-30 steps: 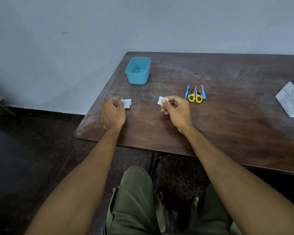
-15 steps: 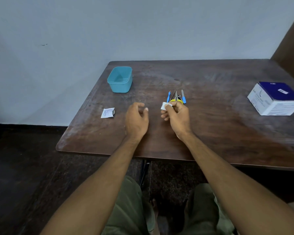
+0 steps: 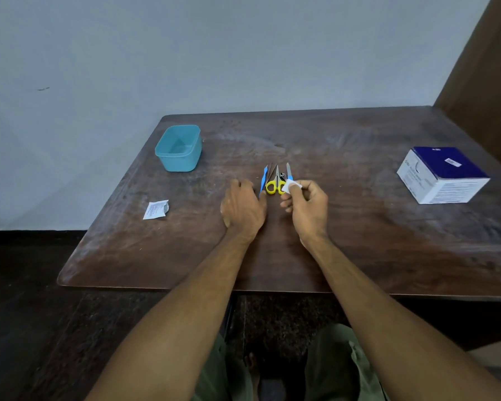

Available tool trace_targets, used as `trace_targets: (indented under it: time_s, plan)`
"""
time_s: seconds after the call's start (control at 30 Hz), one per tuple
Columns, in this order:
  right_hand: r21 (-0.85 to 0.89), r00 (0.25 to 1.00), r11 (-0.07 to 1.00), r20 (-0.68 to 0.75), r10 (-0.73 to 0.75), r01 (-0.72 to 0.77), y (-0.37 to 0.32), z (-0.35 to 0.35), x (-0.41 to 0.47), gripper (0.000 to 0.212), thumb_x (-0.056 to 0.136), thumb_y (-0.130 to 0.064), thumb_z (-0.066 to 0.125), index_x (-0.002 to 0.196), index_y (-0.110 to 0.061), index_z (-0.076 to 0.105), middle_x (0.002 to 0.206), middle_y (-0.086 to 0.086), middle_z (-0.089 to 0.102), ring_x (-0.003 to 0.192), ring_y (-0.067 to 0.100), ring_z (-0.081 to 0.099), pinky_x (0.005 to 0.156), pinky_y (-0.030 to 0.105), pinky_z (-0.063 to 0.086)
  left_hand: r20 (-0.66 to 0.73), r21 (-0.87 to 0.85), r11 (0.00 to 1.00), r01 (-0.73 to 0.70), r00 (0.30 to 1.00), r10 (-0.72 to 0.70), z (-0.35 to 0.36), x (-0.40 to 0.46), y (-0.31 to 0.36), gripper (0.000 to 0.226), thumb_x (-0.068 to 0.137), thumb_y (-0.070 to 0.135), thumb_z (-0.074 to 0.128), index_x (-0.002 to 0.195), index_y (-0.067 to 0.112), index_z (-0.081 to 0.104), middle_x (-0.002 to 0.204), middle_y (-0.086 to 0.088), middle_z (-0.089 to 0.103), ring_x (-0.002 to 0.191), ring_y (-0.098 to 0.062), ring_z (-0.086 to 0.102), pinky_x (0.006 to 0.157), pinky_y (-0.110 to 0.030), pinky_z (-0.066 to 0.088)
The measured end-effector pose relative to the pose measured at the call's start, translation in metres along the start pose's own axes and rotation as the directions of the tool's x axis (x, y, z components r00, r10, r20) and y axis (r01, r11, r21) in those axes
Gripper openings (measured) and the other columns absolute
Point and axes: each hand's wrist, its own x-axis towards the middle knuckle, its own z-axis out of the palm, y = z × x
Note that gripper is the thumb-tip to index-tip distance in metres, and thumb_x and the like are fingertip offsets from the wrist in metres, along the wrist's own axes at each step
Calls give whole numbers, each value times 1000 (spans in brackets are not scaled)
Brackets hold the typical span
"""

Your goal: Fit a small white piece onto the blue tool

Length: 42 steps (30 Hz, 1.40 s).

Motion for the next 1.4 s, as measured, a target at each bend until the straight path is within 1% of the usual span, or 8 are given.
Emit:
trace_targets:
  time_s: [0.33, 0.5, 0.63, 0.77, 0.93, 1.13, 1.2, 1.4]
  plan:
    - [-24, 1000, 1000, 22, 14, -13, 1, -1, 0, 8, 93, -11, 56, 89, -10, 62, 69, 7, 66, 52, 9, 58, 49, 19, 44, -63, -36, 989, 146, 987, -148, 1, -1, 1, 19, 95, 30, 56, 99, 21, 72, 105, -4, 67, 95, -24, 65, 81, -38, 50]
    - [-24, 1000, 1000, 28, 14, -13, 0, -1, -1, 8, 93, -11, 56, 90, -7, 62, 70, 8, 66, 52, 8, 58, 48, 19, 43, -75, -248, 936, 250, 958, -276, -3, -4, -1, 15, 95, 24, 54, 92, 22, 68, 97, 1, 70, 92, -22, 65, 77, -33, 46]
    - [-45, 1000, 999, 30, 2, -1, 1, -1, -1, 9, 93, -11, 56, 91, -5, 62, 70, 6, 66, 52, 8, 59, 48, 19, 44, -62, -613, 765, 198, 953, -296, -5, -5, -10, 14, 93, 16, 58, 82, 23, 59, 81, 9, 69, 69, -8, 64, 70, -27, 50]
    - [-92, 998, 995, 53, -34, 39, 3, 1, -1, 11, 92, -12, 58, 84, -18, 63, 71, 2, 68, 54, 7, 60, 52, 20, 46, 73, -835, 499, 232, 946, -317, -15, -3, -20, 5, 93, 10, 59, 96, 12, 62, 78, 4, 73, 49, -3, 58, 54, -23, 48]
    - [-119, 994, 989, 80, -78, 87, 3, 1, -2, 15, 92, -13, 62, 82, -24, 64, 75, 1, 69, 59, 8, 61, 54, 24, 47, 202, -893, 346, 289, 943, -265, -21, -3, -23, 22, 94, 7, 57, 115, 13, 60, 84, 0, 73, 61, -5, 64, 52, -13, 47]
    - [-131, 992, 986, 92, -87, 98, 6, 1, -1, 9, 89, -13, 65, 86, -21, 68, 73, 0, 69, 63, 7, 62, 57, 27, 49, 396, -899, 134, 417, 905, -156, -25, -3, -18, 10, 95, 8, 57, 102, 4, 63, 82, -5, 73, 66, -7, 71, 57, -14, 53]
    - [-143, 991, 984, 95, -97, 110, 7, 0, 0, 12, 89, -14, 66, 85, -25, 69, 75, 1, 71, 67, 9, 63, 59, 32, 51, 383, -908, 130, 399, 915, -129, -24, -4, -18, 6, 95, 9, 58, 97, 5, 62, 81, -6, 73, 66, -9, 71, 56, -15, 53]
    - [-184, 970, 957, 129, -204, 226, 11, 1, 2, 19, 88, -11, 66, 89, -29, 71, 92, -2, 73, 83, 10, 68, 71, 31, 54, 244, -925, 280, 257, 966, -80, -17, -13, -21, 13, 94, 9, 59, 103, -1, 63, 82, -10, 73, 64, -13, 70, 60, -19, 55]
